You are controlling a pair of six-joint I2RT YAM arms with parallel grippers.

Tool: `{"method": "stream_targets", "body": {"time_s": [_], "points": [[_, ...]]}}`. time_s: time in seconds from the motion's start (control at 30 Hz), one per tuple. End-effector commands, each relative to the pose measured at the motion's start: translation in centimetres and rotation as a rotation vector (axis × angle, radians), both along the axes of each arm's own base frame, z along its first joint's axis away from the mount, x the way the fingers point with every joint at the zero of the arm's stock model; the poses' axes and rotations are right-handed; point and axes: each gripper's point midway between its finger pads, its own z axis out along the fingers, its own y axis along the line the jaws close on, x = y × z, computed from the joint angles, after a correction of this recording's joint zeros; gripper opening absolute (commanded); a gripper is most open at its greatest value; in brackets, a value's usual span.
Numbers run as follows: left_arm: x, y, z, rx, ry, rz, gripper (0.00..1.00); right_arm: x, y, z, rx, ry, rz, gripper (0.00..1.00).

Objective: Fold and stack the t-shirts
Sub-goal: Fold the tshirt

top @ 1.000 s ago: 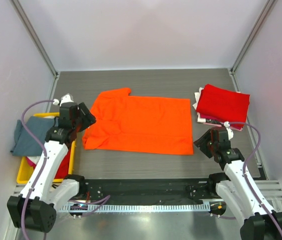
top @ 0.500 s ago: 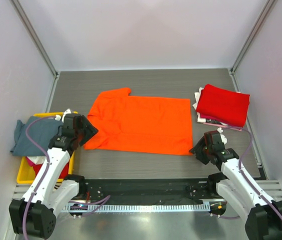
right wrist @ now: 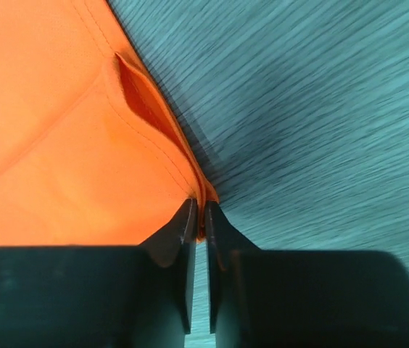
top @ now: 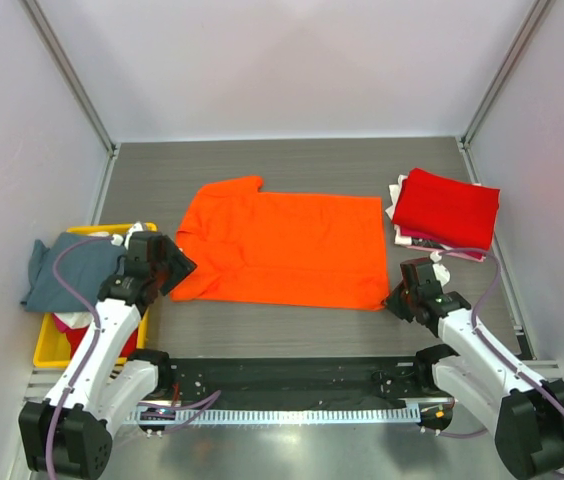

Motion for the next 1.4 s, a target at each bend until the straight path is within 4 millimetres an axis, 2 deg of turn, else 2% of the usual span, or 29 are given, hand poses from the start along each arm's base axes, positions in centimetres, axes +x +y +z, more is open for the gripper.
{"method": "stream_targets", "body": {"time_s": [0.0,0.03,0.13,0.23,0.3,0.4,0.6,1.1,1.2,1.3,1.37], "points": [[-0.2,-0.4,0.2,-0.010,-0.026,-0.028,0.57,1.4,-1.6,1.7,-0.084,-0.058,-0.046,0.11],[-0.4,-0.5,-0.4,-0.011,-0.006,-0.035,0.54,1.7,-1.9,2.1,-0.108,-0.061,-0.044,0.06],[-1.3,-0.9,-2.0,-0.031,0.045,-0.029,0.52,2.4,-2.7,2.5,-0.155,-0.068,-0.058,0.01],[-2.0,-1.3,-3.5,-0.039,0.066,-0.021,0.52,3.3,-2.8,2.9,-0.168,-0.082,-0.063,0.01],[-2.1,-2.0,-3.9,-0.060,0.061,-0.015,0.52,3.7,-2.8,2.7,-0.175,-0.077,-0.068,0.01],[-2.6,-1.9,-4.7,-0.038,0.074,0.006,0.51,4.2,-2.7,2.4,-0.174,-0.076,-0.064,0.01],[-2.7,0.8,-5.1,0.082,0.061,0.093,0.51,4.5,-2.3,2.1,-0.163,-0.076,-0.048,0.01],[-3.5,1.8,-8.1,0.044,0.069,0.233,0.47,4.7,-2.2,2.5,-0.145,-0.090,-0.036,0.01],[-3.7,2.4,-8.4,0.066,0.067,0.253,0.43,4.6,-2.2,2.4,-0.143,-0.087,-0.034,0.01],[-3.5,3.3,-8.4,0.106,0.054,0.283,0.31,4.6,-2.1,2.5,-0.138,-0.090,-0.031,0.01],[-3.3,3.8,-8.3,0.132,0.045,0.303,0.19,4.6,-2.2,2.5,-0.138,-0.093,-0.032,0.01]]}}
